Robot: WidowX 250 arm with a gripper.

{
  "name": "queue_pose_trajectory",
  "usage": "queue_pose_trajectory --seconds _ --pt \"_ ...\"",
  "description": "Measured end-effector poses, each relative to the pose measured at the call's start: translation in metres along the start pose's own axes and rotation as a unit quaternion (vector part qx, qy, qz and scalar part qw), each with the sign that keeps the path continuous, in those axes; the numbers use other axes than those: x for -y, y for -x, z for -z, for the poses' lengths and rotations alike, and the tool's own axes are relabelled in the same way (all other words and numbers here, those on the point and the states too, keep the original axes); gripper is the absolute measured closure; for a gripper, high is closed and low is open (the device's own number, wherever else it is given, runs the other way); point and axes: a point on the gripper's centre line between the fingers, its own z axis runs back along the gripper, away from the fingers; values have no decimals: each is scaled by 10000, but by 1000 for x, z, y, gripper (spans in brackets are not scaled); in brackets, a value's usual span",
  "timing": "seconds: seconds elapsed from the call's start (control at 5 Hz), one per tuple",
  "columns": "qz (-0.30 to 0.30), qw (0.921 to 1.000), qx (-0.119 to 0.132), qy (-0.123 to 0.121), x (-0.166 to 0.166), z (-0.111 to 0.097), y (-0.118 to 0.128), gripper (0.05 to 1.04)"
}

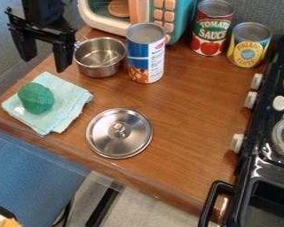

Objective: Move the can to the left side of the table

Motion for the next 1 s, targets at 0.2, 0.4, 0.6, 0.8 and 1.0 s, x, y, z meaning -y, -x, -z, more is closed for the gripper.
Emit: queue_pose_trajectory --seconds 0.2,0.4,0.6,0.8,1.0 --pt "20 9999 -128 49 2 8 1 83" --pt "-25 9998 -168 45 -4 16 -18 83" --pt "-78 9999 -76 129 -9 21 -49 83" --pt "-54 9999 32 109 -11 29 -83 83" --pt "-77 9997 189 114 -4 31 -113 83"
